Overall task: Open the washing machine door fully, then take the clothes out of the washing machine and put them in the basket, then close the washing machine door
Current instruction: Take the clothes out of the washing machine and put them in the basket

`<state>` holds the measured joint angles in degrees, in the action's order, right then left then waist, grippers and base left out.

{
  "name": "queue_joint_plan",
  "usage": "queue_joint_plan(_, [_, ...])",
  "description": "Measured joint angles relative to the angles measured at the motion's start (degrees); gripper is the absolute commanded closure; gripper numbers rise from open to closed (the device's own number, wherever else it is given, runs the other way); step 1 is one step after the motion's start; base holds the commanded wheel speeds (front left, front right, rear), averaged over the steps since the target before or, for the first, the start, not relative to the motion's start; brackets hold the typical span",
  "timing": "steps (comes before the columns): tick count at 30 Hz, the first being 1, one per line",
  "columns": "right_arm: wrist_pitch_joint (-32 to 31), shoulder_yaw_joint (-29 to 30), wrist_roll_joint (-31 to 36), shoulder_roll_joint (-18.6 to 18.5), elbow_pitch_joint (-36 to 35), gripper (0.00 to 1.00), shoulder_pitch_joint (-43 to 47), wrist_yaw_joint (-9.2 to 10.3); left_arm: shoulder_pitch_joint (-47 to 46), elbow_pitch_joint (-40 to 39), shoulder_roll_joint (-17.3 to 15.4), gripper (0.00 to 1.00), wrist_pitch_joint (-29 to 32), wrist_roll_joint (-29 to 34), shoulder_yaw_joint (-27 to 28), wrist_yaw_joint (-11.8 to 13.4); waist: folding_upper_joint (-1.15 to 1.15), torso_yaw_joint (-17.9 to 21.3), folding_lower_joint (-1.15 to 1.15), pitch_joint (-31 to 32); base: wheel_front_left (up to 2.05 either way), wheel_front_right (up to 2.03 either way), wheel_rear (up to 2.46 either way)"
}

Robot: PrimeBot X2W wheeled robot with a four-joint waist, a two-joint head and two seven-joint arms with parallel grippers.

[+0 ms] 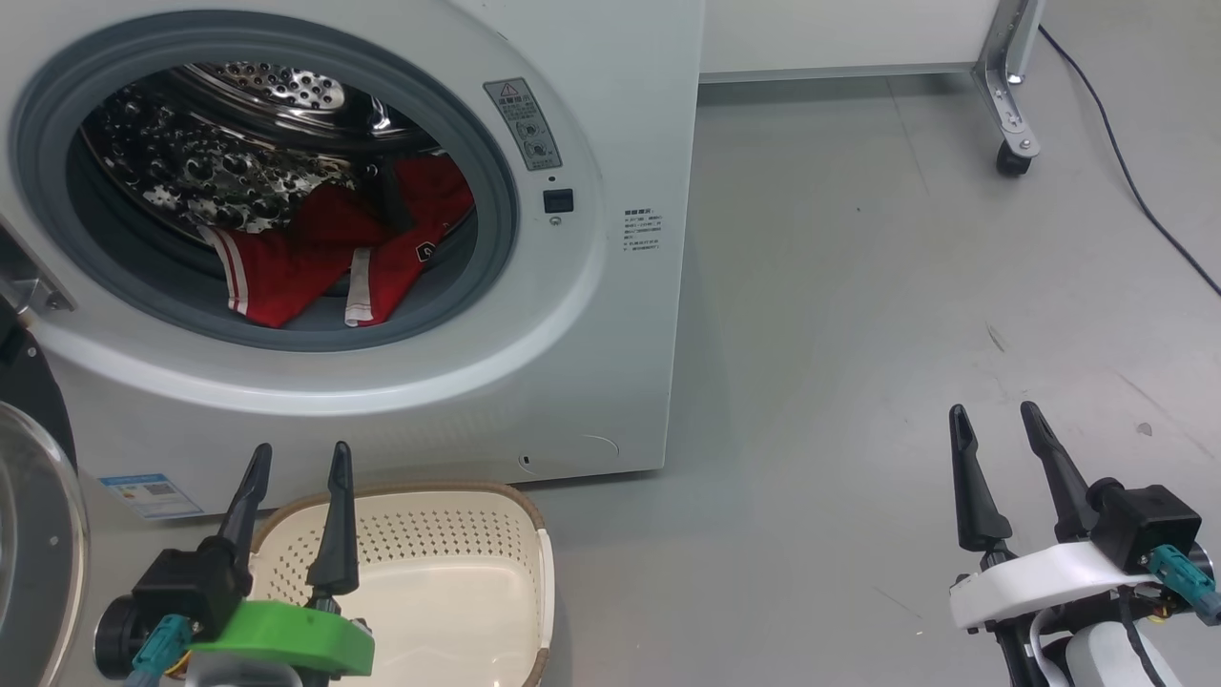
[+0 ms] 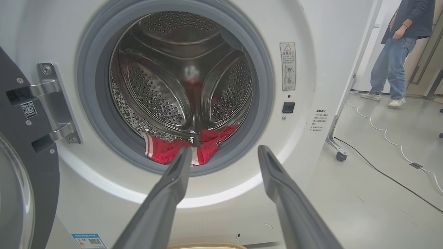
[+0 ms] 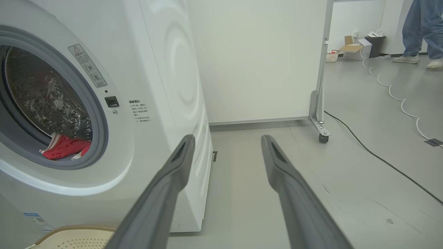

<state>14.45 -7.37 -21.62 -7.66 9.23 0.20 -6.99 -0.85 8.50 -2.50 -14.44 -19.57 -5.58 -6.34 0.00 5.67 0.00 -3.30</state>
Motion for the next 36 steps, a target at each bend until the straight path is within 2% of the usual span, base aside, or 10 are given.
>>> queue_joint_plan(18, [0.0,-0.55,0.0,-0.21,-0.11,0.0,0.0,0.0,0.0,0.41,0.02,0.0,0.0,0.0,0.55,0.18,0.0,0.03,0.0,-0.31,0.0,0.0,0.0])
queue_joint_plan(25, [0.0,-1.51,-0.02,-0.31,-1.11,0.0,-0.02,0.0,0.03,0.07,0.07,0.0,0.0,1.58,2.59,2.92,0.0,0.7,0.0,-1.77,0.0,0.0,0.0])
queue_joint_plan(31, [0.0,-2.02,-0.52,-0.2,-1.57,0.0,-0.09,0.0,-0.31,-0.42,-0.09,0.0,0.0,3.22,3.04,4.33,0.0,1.72,0.0,-4.23,0.0,0.0,0.0])
queue_joint_plan(36, [0.0,-2.68,-0.59,0.11,-2.08,0.0,-0.94,0.0,-3.73,-0.71,-0.8,0.0,0.36,5.46,3.05,6.32,0.0,2.8,0.0,-6.92,0.0,0.0,0.0])
